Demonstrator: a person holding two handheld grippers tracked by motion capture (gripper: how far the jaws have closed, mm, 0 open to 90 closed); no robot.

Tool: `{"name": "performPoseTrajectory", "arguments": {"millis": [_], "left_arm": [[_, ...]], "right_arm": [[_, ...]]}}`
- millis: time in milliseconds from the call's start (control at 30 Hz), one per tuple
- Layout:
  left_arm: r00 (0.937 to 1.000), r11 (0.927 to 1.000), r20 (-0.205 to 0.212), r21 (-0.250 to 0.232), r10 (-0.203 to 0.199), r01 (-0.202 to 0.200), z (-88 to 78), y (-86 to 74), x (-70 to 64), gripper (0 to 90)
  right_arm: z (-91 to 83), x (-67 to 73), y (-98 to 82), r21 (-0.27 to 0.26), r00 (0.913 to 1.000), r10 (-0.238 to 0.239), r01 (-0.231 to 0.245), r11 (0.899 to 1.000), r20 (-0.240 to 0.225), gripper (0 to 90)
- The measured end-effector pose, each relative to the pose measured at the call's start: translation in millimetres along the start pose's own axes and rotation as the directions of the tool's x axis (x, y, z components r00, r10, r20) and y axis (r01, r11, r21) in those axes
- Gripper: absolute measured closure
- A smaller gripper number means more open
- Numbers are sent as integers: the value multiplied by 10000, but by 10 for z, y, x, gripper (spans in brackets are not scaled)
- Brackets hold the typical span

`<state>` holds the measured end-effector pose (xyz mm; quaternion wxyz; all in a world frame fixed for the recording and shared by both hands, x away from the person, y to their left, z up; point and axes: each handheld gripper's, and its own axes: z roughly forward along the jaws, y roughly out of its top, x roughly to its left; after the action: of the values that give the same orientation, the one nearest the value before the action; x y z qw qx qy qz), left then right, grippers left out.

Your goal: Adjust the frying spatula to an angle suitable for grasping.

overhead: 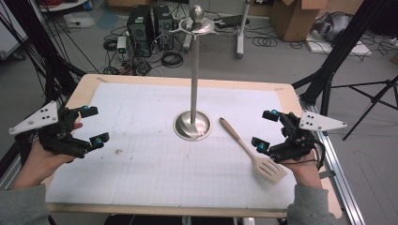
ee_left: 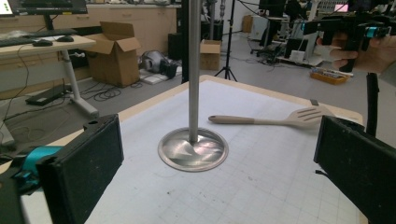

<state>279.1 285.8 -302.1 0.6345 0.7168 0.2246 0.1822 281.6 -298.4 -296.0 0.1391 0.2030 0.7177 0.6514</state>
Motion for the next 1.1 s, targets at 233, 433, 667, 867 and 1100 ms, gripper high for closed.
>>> {"name": "performPoseTrajectory", "arguments": {"millis": [233,433,667,867,1100], "left_arm": [[9999,9999,-147,133,-50,52,-29,-28,0,19],[9999,9999,-138,143,-47,49,-16,-24,3,18],[9999,9997,-105,227,-73,76,21,-32,1,18],[10000,9993,-9,365,-26,26,48,-45,-6,18],[10000,9993,3,363,-51,51,51,-49,-1,19]], "right_arm": [[24,-17,-13,-38,9999,-82,83,10000,95,5],[9,-36,-21,-49,9988,-104,107,9999,488,4],[-11,-44,-63,-4,9969,23,-23,10000,783,5],[3,-42,-72,257,9955,-5,-20,9997,942,56],[70,-75,-148,724,9990,-71,39,9974,444,165]]}}
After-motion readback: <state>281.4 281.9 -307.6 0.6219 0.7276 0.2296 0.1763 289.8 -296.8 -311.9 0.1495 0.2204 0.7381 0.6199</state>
